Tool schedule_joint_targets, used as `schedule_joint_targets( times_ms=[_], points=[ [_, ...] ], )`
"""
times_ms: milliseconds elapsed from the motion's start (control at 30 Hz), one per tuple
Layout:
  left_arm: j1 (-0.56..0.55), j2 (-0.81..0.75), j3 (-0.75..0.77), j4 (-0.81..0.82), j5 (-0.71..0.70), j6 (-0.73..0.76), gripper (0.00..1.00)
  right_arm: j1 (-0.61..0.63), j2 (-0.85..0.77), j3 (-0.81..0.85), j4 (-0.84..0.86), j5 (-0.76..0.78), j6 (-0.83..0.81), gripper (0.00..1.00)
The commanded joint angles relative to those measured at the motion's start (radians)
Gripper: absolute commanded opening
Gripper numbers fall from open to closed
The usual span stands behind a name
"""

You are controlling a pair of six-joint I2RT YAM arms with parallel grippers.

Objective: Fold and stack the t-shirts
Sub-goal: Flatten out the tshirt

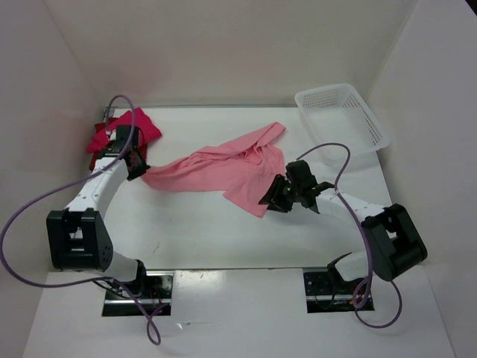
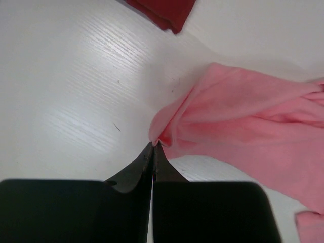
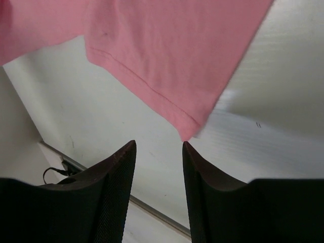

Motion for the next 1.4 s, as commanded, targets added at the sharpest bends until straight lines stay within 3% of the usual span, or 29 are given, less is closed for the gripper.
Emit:
schedule_joint_targets(
  times_ms=[0, 200, 533, 600, 833, 933, 1067, 1167, 1367],
  points=[
    [0.066, -0.075, -0.015, -0.009, 0.183, -0.012, 0.00, 0.017, 0.018, -0.043, 0.028, 0.032, 0.047, 0.48],
    [0.144, -0.111, -0.095, 0.056, 0.369, -0.045, 0.00, 0.028, 0.029, -0.092, 0.037, 0.081, 0.103, 0.48],
    [0.144, -0.101, -0.127, 0.131, 0.434, -0.054, 0.00, 0.037, 0.130, -0.092, 0.138, 0.091, 0.173, 0.42],
    [0.144, -0.101, -0.127, 0.131, 0.443, -0.043, 0.00, 0.037, 0.139, -0.092, 0.151, 0.100, 0.183, 0.37],
    [0.144, -0.101, -0.117, 0.151, 0.463, -0.034, 0.00, 0.037, 0.164, -0.029, 0.117, 0.135, 0.174, 0.01],
    [0.144, -0.101, -0.097, 0.151, 0.463, -0.025, 0.00, 0.037, 0.083, 0.031, 0.004, 0.196, 0.144, 0.00],
    [0.127, -0.129, -0.013, 0.103, 0.454, -0.025, 0.00, 0.037, -0.167, 0.198, -0.199, 0.333, 0.101, 0.00],
    [0.100, -0.172, 0.135, 0.050, 0.454, -0.051, 0.00, 0.037, -0.279, 0.370, -0.355, 0.390, 0.049, 0.00],
    [0.109, -0.163, 0.522, -0.029, 0.596, -0.108, 0.00, 0.037, -0.293, 0.872, -0.605, 0.471, -0.112, 0.00]
  ],
)
